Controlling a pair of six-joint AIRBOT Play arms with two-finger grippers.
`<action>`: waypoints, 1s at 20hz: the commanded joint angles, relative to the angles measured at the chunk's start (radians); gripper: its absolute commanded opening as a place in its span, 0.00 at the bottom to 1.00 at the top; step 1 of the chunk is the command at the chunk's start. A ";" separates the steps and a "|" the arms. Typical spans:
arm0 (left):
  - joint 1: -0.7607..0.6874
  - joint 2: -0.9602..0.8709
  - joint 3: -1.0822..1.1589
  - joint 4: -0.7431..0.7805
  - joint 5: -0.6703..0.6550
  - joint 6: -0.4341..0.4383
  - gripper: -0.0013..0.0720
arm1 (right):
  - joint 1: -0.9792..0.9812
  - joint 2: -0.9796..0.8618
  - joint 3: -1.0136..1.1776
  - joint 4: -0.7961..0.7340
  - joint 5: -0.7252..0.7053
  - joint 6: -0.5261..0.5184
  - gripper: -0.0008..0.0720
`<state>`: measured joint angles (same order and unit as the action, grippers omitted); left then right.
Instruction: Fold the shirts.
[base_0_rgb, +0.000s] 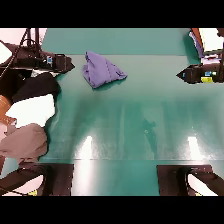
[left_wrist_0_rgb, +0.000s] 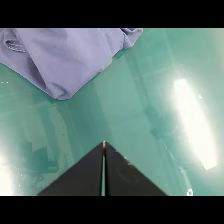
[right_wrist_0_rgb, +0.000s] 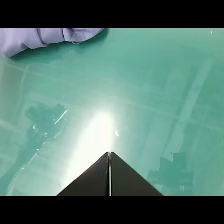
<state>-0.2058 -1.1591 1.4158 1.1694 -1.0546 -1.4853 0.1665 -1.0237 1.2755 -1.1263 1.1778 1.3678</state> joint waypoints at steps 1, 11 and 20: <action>0.000 -0.001 -0.001 0.000 0.002 0.000 0.05 | 0.000 -0.003 -0.001 0.000 0.000 0.000 0.04; 0.000 0.000 -0.002 0.000 0.000 0.000 0.05 | 0.000 -0.005 -0.002 0.001 0.000 0.000 0.04; 0.001 -0.085 -0.005 -0.010 0.265 0.003 0.85 | 0.001 -0.005 -0.002 0.010 -0.098 0.001 0.04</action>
<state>-0.2058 -1.1927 1.4124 1.1397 -0.9104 -1.4788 0.1665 -1.0279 1.2743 -1.1213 1.1046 1.3678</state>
